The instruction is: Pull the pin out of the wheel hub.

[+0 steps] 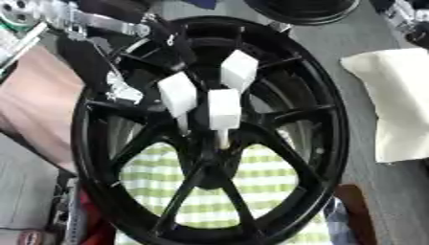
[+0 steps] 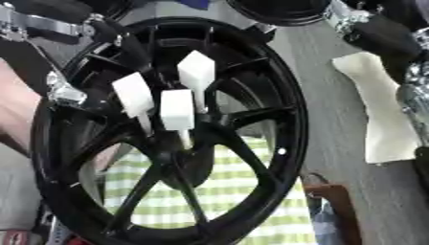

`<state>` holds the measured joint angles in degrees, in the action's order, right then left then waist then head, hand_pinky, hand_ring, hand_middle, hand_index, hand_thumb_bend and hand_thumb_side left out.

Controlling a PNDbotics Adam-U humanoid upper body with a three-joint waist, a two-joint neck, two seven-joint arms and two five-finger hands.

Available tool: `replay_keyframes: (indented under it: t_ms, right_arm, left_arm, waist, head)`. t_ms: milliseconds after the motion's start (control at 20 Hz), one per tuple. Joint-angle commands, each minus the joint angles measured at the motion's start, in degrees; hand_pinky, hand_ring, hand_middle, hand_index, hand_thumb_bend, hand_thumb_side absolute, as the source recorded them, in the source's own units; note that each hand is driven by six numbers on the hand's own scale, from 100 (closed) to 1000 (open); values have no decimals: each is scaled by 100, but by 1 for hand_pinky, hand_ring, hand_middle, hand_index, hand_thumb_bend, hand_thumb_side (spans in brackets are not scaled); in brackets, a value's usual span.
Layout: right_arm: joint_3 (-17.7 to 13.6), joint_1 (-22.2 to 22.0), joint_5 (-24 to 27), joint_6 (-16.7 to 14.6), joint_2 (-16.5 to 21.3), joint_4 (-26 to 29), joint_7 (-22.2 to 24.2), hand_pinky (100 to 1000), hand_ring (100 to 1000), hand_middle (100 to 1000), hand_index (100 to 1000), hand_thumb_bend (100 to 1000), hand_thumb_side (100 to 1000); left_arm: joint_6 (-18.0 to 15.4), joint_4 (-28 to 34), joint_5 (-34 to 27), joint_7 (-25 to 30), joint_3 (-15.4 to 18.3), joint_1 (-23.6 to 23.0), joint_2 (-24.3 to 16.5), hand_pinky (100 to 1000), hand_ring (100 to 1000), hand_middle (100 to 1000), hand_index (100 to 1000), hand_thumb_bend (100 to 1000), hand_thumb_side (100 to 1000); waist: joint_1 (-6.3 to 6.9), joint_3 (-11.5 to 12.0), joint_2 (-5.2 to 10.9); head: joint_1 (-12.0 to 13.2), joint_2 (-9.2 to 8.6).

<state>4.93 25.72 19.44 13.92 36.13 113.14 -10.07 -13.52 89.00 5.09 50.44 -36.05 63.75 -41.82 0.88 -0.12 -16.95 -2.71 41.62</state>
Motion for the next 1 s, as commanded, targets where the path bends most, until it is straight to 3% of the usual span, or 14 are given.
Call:
replay_keyframes:
  t_ms: [50, 650, 850, 1000]
  right_arm:
    - [-52, 91, 57, 3, 83, 29, -20, 923, 826, 683, 732, 426, 293]
    - [-101, 67, 99, 4, 59, -7, -166, 920, 822, 677, 727, 427, 295]
    - [-99, 60, 103, 11, 57, -20, -165, 919, 822, 676, 727, 427, 296]
    - [-103, 54, 108, 11, 52, -31, -170, 919, 822, 676, 727, 428, 296]
  left_arm:
    - [-192, 10, -13, 153, -72, 93, -80, 888, 843, 850, 940, 261, 510]
    - [-303, 192, 21, 153, -175, 99, -202, 886, 830, 794, 891, 215, 408]
    - [-103, 214, 84, 153, -196, 203, -159, 865, 819, 755, 906, 279, 545]
    - [53, 241, 233, 153, -260, 282, -123, 864, 833, 782, 906, 279, 528]
  waist:
    - [-10, -15, 81]
    - [19, -7, 60]
    - [24, -2, 60]
    - [34, 7, 57]
  head:
    - [-46, -110]
    - [-165, -252]
    - [-189, -293]
    - [-196, -316]
